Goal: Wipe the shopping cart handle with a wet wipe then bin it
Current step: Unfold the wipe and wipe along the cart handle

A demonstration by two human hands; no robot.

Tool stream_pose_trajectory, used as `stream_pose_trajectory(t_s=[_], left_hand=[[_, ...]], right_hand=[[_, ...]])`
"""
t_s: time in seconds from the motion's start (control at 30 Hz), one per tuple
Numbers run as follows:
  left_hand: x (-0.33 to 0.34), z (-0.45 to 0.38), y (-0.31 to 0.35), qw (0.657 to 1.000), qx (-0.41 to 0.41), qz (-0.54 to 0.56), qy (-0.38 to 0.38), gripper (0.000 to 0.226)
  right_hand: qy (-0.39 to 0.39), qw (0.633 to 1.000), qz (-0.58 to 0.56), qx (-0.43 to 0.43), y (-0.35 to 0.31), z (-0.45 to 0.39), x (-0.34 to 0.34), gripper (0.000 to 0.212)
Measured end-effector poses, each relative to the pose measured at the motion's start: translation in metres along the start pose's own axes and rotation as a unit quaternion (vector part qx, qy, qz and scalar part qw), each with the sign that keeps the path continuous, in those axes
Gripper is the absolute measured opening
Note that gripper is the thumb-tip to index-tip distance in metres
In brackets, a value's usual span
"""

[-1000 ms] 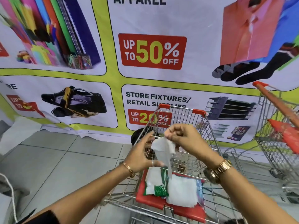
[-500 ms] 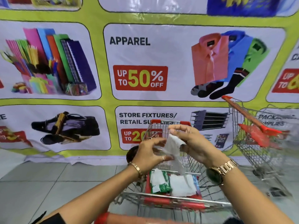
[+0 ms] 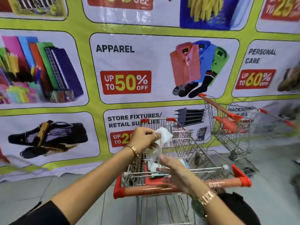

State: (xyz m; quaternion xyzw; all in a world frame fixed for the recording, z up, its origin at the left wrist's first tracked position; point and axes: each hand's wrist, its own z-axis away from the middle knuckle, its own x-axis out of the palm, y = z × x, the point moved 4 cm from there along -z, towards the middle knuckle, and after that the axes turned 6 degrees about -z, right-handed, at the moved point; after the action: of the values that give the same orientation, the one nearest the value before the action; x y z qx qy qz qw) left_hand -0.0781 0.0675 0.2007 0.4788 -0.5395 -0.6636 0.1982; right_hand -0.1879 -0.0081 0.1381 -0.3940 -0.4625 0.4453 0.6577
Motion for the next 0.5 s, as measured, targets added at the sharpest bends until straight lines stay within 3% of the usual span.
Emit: stream_pose_trajectory(t_s=[0.07,0.13,0.27,0.5], left_hand=[[0.000,0.005,0.000,1.000,-0.007,-0.024,0.002,0.035],[0.001,0.010,-0.003,0.999,-0.017,-0.034,0.002,0.047],[-0.005,0.019,-0.010,0.998,-0.048,-0.042,0.011,0.048],[0.023,0.047,-0.051,0.973,-0.177,0.142,-0.035,0.027]], right_hand=[[0.054,0.997,0.029,-0.046,0.006,0.002,0.003,0.025],[0.090,0.992,0.003,-0.083,0.007,0.002,-0.001,0.008],[0.142,0.984,0.007,-0.105,0.002,0.008,-0.022,0.024],[0.169,0.981,0.045,-0.080,-0.007,0.032,-0.080,0.010]])
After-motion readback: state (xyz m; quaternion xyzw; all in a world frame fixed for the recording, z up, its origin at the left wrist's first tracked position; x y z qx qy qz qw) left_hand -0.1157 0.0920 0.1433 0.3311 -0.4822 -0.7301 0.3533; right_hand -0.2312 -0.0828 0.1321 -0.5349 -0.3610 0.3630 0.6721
